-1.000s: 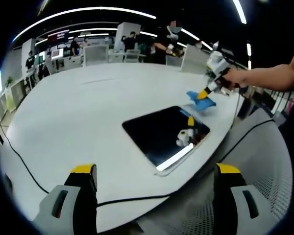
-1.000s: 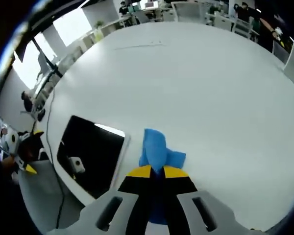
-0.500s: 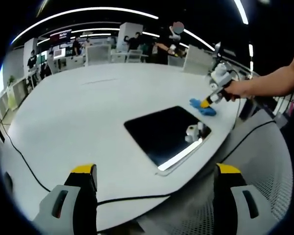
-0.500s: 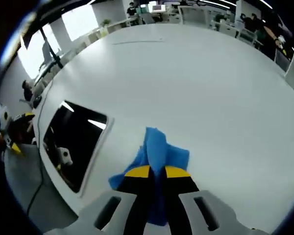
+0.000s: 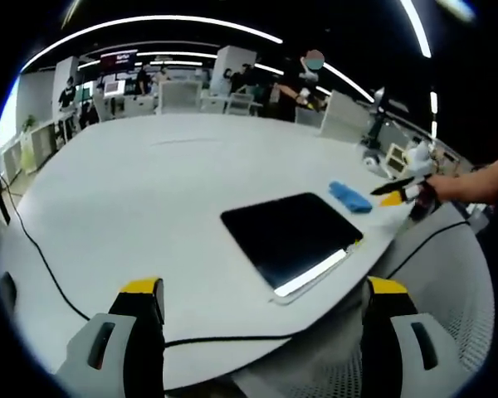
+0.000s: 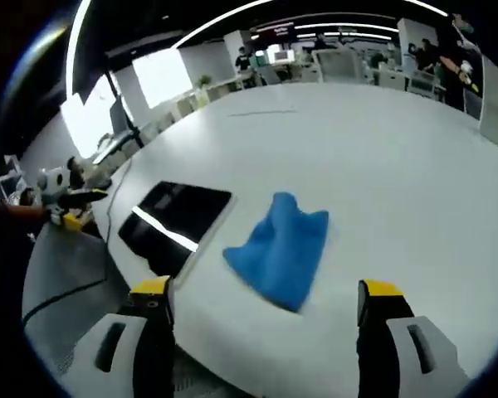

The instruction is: Wipe the mirror surface with the cleaning cloth until all visible marks leave the cleaned area.

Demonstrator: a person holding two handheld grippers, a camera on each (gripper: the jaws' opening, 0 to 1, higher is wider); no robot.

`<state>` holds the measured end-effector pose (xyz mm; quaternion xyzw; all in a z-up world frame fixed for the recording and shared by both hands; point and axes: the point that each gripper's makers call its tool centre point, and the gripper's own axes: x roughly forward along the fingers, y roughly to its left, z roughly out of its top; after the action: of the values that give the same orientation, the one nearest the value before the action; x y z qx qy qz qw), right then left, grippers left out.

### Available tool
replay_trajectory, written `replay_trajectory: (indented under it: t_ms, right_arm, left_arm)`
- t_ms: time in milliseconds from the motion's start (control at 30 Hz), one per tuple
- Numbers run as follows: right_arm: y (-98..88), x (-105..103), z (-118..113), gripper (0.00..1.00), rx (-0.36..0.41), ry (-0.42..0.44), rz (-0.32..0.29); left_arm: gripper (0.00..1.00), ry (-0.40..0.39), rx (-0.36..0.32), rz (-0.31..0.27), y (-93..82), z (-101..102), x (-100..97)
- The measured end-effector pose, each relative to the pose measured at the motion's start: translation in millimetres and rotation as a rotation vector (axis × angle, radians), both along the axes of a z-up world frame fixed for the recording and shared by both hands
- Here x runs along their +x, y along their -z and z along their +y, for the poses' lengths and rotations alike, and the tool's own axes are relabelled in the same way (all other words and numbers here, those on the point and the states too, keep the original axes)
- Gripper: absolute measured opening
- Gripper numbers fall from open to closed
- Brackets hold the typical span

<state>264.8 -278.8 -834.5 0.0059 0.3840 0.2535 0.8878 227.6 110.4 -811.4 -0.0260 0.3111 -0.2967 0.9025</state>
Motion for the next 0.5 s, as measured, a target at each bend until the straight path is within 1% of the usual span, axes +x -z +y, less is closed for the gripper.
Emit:
replay_trajectory:
  t_ms: [67,167,200,267,300,333,433,500]
  right_arm:
    - [-10.9,-1,-13,0.99,-0.017,-0.003,-0.065]
    - [-25.9,-4,-26,1.0,-0.047,-0.022,-0.122]
    - [-30.4,-4,-30,1.0,-0.036,-0.029,-0.145]
    - [-31.7,-7,-33,1.0,-0.001,-0.033,-0.144]
    - [-30.5,-8,-35,1.0,0.005,-0.03,-0.138]
    - [-30.7,-9,-37,1.0,0.004,-0.032,-0.142]
    - [-38.4,-8,-35,1.0,0.001,-0.055,-0.21]
    - [-38.6,-9,-34,1.0,-0.002,-0.061,-0.215]
  left_arm:
    - [1.0,-0.007,0.0,-0.004,-0.5,1,0.6]
    - [1.0,-0.004,-0.014,0.001,-1.1,-1,-1.1]
    - [1.0,-0.009,-0.012,-0.004,-1.6,0,-0.7]
    - [1.0,-0.034,0.006,-0.052,-7.1,6,4.2]
    - [1.0,-0.035,0.005,-0.08,-11.9,6,5.2]
    - [1.0,-0.033,0.004,-0.082,-12.7,5,4.3]
    - [1.0,-0.034,0.0,-0.081,-10.6,5,5.4]
    - [1.0,-0.04,-0.003,-0.076,-10.2,6,5.4]
